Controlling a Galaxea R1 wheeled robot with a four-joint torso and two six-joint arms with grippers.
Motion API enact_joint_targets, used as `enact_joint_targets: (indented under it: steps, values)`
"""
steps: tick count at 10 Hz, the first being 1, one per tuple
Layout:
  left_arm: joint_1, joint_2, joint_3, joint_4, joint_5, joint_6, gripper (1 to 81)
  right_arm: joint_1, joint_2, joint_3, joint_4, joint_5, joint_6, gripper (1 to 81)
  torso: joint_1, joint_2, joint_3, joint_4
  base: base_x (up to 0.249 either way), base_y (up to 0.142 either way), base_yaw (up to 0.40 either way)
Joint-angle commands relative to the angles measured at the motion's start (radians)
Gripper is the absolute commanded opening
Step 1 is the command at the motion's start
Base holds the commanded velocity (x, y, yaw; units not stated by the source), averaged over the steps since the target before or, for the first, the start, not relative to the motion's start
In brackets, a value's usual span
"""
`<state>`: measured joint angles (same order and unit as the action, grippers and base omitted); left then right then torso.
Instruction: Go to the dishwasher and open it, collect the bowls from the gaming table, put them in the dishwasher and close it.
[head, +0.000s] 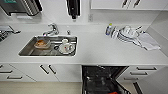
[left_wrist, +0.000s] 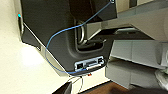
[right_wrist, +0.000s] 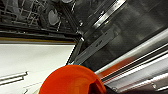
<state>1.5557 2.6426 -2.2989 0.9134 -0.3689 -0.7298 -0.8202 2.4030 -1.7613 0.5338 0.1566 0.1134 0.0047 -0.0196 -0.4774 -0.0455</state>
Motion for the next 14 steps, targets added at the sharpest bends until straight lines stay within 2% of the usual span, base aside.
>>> enact_joint_targets:
  steps: [1,4,5,8,9,10,11,12,14]
  values:
    - [0.098,0.047,-0.069,0.035,0.015,0.006,81.1,0.130,0.086,-0.145,0.083,-0.077,0.003,1.0,0.000,0.000,0.000,0.000,0.000,0.000,0.000]
    - [0.136,0.148,-0.209,0.044,0.015,0.007,81.1,0.178,0.093,-0.165,0.127,-0.077,0.003,1.0,0.000,0.000,0.000,0.000,0.000,0.000,0.000]
    - [0.137,0.176,-0.237,0.044,0.018,0.007,81.1,0.190,0.093,-0.162,0.140,-0.078,0.005,81.1,0.000,0.000,0.000,0.000,0.000,0.000,0.000]
    - [0.136,0.248,-0.333,0.032,0.031,0.001,81.1,0.200,0.075,-0.144,0.160,-0.120,0.009,81.1,0.000,0.000,0.000,0.000,0.000,0.000,0.000]
    - [0.128,0.281,-0.390,0.021,0.031,-0.006,81.1,0.201,0.048,-0.121,0.155,-0.170,0.011,81.1,0.000,0.000,0.000,0.000,0.000,0.000,0.000]
    - [0.125,0.316,-0.448,0.013,0.033,-0.008,81.1,0.189,0.011,-0.121,0.155,-0.272,0.011,81.1,0.000,0.000,0.000,0.000,0.000,0.000,0.000]
    - [0.117,0.353,-0.509,0.013,0.033,-0.008,81.1,0.155,-0.015,-0.133,0.141,-0.386,0.008,81.1,0.000,0.000,0.000,0.000,0.000,0.000,0.000]
    - [0.114,0.383,-0.556,0.007,0.035,-0.008,81.1,0.077,-0.040,-0.144,0.143,-0.428,0.000,81.1,0.000,0.000,0.000,0.000,0.000,0.000,0.000]
    - [0.111,0.413,-0.599,0.001,0.035,-0.008,81.1,-0.012,-0.103,-0.153,0.140,-0.434,-0.004,81.1,0.000,0.000,0.000,0.000,0.000,0.000,0.000]
